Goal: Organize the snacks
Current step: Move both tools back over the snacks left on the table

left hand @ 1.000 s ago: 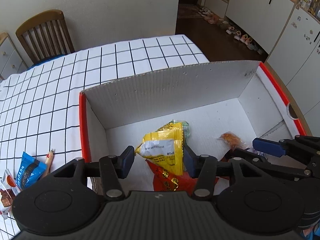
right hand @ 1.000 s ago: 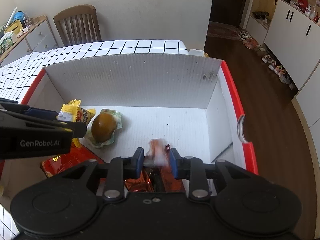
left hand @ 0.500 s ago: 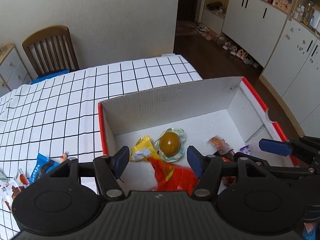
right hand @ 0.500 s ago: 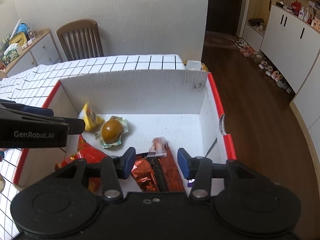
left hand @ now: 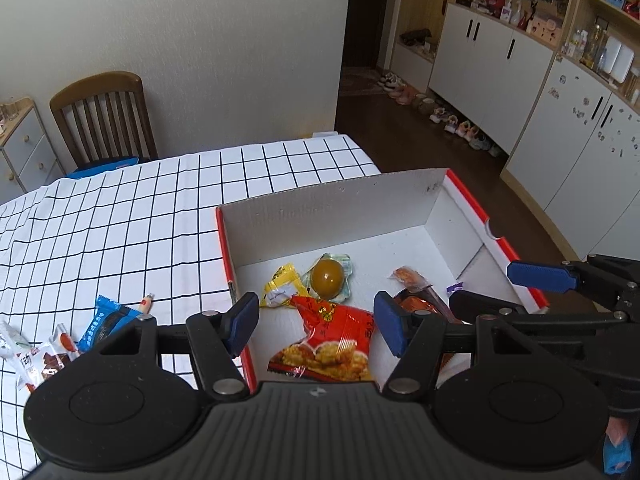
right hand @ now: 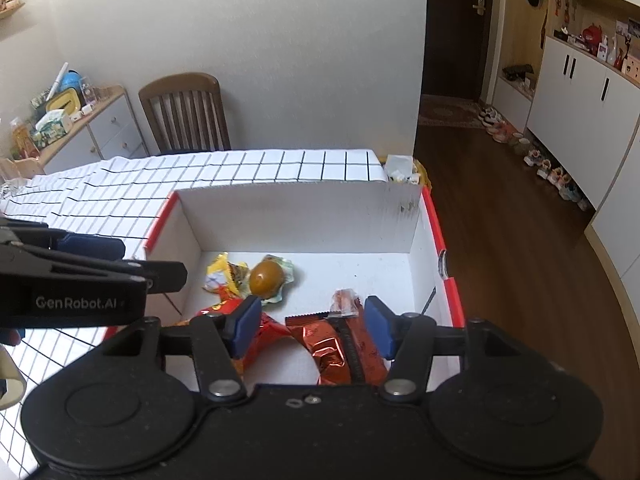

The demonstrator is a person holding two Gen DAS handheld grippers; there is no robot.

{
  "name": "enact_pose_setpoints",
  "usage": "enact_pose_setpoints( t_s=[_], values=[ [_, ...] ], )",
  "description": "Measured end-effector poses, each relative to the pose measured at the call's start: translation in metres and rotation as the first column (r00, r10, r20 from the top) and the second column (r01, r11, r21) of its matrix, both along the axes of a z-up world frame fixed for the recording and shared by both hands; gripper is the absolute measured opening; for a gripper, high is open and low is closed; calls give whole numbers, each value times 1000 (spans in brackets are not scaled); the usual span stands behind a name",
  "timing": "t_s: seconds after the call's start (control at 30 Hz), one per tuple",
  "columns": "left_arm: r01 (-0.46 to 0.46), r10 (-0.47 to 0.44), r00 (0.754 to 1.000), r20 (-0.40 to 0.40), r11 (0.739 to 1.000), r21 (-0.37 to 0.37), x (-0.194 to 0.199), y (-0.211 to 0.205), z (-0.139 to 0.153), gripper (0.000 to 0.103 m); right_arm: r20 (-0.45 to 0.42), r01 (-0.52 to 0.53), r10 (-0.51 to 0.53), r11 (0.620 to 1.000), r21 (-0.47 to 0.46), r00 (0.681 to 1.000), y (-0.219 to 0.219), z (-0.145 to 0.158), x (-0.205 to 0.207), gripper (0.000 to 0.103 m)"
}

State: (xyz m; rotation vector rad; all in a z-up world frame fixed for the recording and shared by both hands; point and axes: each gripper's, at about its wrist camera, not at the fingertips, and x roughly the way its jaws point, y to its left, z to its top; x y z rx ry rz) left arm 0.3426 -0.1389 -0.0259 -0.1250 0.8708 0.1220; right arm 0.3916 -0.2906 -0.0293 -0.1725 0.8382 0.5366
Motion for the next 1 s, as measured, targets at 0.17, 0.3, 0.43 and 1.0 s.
enact_pose_setpoints(
  t_s=[0.17, 0.3, 0.43, 1.0],
  values=[
    [7, -7, 1000, 24, 1000, 13, -18, -1, 9, 63, 26, -9, 9, 1000, 21, 1000, -2, 12, -12, 61],
    [6, -6, 999, 45, 1000, 7, -33, 3, 14, 69, 48, -27, 26, 999, 41, 999, -3, 21, -22, 64],
    [12, -14, 998, 62, 999, 32, -50, 8, 17, 69, 72, -50, 45, 997, 60, 996, -3, 29, -34, 68],
    [-25, 22, 993, 114, 999, 22, -118, 55, 25, 76, 158, -133, 117, 987, 96, 981, 29, 44, -90, 94]
  ],
)
